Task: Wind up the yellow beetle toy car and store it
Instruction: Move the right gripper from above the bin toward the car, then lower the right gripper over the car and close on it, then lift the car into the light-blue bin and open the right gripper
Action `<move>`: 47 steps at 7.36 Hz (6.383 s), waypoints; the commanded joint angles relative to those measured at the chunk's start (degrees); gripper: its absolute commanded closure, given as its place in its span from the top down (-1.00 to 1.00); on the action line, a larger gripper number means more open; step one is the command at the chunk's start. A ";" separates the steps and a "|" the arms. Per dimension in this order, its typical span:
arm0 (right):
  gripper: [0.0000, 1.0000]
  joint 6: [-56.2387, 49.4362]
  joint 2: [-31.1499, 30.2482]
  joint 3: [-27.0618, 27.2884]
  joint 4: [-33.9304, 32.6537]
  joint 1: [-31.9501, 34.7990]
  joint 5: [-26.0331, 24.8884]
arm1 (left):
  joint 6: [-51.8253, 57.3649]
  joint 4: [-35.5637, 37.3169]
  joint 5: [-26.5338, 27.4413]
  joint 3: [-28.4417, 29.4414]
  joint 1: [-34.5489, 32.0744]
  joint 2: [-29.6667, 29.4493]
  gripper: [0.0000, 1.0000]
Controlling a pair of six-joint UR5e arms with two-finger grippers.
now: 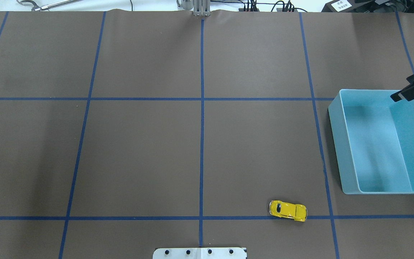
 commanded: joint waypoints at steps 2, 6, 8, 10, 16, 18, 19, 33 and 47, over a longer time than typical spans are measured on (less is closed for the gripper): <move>0.99 -0.22 0.23 6.44 2.23 -3.39 1.17 | 0.09 0.57 0.83 -3.93 -0.74 4.24 1.00; 0.98 10.54 -0.21 17.08 2.06 -17.61 -2.16 | 0.79 11.33 4.79 -3.93 0.39 0.66 1.00; 0.98 17.85 -0.30 18.32 2.15 -24.46 -7.76 | 4.37 11.56 7.70 -3.93 0.57 1.17 1.00; 0.98 20.68 -1.61 20.26 2.15 -36.04 -20.90 | 6.33 11.90 6.91 -2.44 0.49 1.78 1.00; 0.97 22.72 -5.91 20.88 1.97 -60.49 -45.19 | 6.33 12.70 4.38 -2.08 0.40 3.27 1.00; 0.97 22.63 -6.53 20.00 1.89 -62.19 -47.07 | 6.33 18.46 2.60 -3.30 0.57 1.53 1.00; 0.96 22.63 -6.19 18.87 1.80 -62.38 -47.25 | 6.59 19.46 2.95 -5.31 0.40 1.87 1.00; -1.00 21.84 -1.26 15.42 1.19 -50.91 -38.69 | 17.75 29.22 10.60 -8.94 -1.18 1.43 1.00; 0.96 -5.41 -7.85 6.37 1.88 -10.26 -15.27 | 17.67 29.22 10.60 -8.32 -1.18 1.96 1.00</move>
